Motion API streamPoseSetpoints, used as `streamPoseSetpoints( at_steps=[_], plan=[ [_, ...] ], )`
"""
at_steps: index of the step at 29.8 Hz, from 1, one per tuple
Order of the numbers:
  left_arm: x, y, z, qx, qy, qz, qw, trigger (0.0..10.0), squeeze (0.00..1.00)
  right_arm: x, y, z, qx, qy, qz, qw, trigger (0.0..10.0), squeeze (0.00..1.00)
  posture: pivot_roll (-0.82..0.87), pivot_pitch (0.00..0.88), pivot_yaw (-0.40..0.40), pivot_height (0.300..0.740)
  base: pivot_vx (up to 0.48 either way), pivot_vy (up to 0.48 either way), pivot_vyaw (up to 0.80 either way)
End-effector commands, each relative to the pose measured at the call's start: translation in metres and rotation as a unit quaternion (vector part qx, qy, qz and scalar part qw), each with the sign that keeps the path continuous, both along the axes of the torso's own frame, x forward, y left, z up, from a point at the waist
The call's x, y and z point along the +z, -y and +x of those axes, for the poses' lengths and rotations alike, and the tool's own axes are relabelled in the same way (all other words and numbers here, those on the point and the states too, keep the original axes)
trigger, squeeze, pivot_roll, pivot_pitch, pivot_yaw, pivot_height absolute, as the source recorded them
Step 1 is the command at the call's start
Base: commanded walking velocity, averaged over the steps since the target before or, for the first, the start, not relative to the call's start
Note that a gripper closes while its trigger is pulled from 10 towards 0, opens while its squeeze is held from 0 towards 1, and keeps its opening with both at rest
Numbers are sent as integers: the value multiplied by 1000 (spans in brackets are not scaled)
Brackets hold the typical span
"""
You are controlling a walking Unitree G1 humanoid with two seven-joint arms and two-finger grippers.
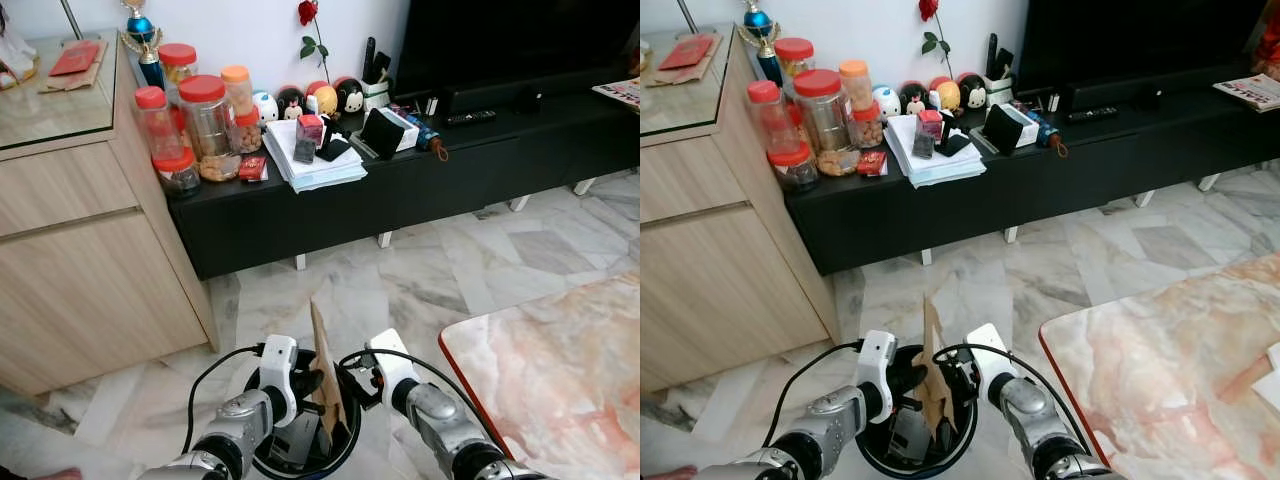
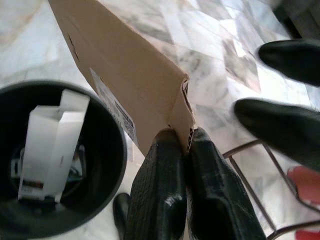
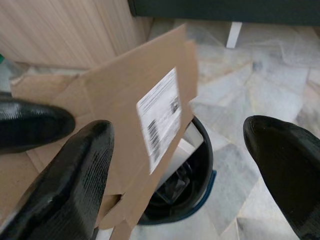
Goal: Picking trash to rubbish bin
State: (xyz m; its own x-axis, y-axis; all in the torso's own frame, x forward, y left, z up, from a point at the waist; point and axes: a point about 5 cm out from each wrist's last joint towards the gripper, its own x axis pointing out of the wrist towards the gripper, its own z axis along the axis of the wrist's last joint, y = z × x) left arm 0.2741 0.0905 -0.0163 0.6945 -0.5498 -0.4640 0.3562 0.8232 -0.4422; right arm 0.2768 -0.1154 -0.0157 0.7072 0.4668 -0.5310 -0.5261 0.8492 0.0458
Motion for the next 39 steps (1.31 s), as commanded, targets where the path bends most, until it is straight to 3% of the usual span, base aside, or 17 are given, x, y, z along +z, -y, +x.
streamPoseSetpoints(
  at_steps=[1,5,6,10,21,30,39],
  plan=[
    [-5,-4,-3,27,-29,-12,999,10000,0,5,-3,4,7,12,3,1000,10000,0,-98,108,-27,740,0,0,0],
    [-7,-5,-5,26,-47,-7,999,10000,0,7,-4,7,9,17,4,1000,10000,0,-97,103,-26,740,0,0,0],
    [-10,-5,-7,11,-53,14,998,10000,0,8,-4,8,9,18,4,1000,10000,0,-97,102,-26,740,0,0,0],
    [-11,-2,-10,-16,-56,16,998,10000,0,12,-6,11,13,25,10,1000,10000,0,-97,100,-25,740,0,0,0],
    [-12,-7,-10,-6,-63,26,998,10000,0,12,-7,11,15,24,11,1000,10000,0,-90,101,-23,740,0,0,0],
    [-13,-23,-7,22,-70,51,996,10000,0,14,-6,13,15,26,10,1000,10000,0,-70,96,-21,740,0,0,0],
    [-13,-24,-7,21,-69,57,996,10000,0,15,-6,15,16,27,10,999,10000,0,-68,97,-24,740,0,0,0]
  ],
)
